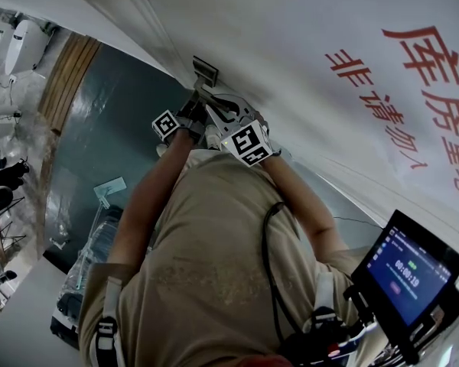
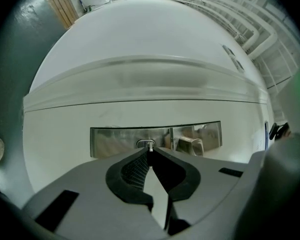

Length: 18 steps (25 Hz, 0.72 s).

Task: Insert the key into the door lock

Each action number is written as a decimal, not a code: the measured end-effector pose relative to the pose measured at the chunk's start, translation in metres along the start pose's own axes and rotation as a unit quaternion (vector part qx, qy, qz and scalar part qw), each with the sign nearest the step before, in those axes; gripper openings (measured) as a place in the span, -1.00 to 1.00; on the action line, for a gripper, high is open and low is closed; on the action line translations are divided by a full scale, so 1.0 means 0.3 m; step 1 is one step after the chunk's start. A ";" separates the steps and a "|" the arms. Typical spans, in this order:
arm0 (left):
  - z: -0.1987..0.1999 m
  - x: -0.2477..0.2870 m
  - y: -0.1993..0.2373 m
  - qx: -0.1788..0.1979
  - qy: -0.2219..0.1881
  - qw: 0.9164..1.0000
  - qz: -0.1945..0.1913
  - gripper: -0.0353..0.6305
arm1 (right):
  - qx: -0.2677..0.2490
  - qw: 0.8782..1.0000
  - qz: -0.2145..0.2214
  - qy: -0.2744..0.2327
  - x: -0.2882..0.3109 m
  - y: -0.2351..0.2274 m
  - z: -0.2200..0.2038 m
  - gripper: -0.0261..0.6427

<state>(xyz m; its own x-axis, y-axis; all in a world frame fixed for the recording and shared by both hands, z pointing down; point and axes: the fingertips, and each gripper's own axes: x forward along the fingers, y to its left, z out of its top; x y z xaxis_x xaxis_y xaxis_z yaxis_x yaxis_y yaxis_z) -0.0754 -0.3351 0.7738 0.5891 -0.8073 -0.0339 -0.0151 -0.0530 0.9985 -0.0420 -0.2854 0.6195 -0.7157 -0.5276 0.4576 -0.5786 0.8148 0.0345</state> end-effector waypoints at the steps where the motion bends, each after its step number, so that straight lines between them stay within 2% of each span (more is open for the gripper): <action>1: 0.001 0.000 0.004 0.002 -0.001 1.000 0.000 -0.79 | -0.001 1.000 0.001 0.000 0.001 0.001 -0.001 -0.74; 13: 0.001 0.024 -0.009 0.004 0.002 1.000 0.006 -0.79 | -0.004 1.000 0.008 0.002 0.007 0.009 0.004 -0.74; 18: 0.002 0.022 0.003 -0.029 -0.009 1.000 0.005 -0.79 | -0.003 1.000 0.011 0.004 0.007 0.011 0.000 -0.74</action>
<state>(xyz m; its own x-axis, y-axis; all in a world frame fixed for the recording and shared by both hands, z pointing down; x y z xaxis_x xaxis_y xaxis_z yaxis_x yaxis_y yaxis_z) -0.0720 -0.3408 0.7743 0.5751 -0.8178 -0.0237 0.0253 -0.0112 0.9996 -0.0456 -0.2838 0.6206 -0.7245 -0.5077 0.4662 -0.5603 0.8278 0.0307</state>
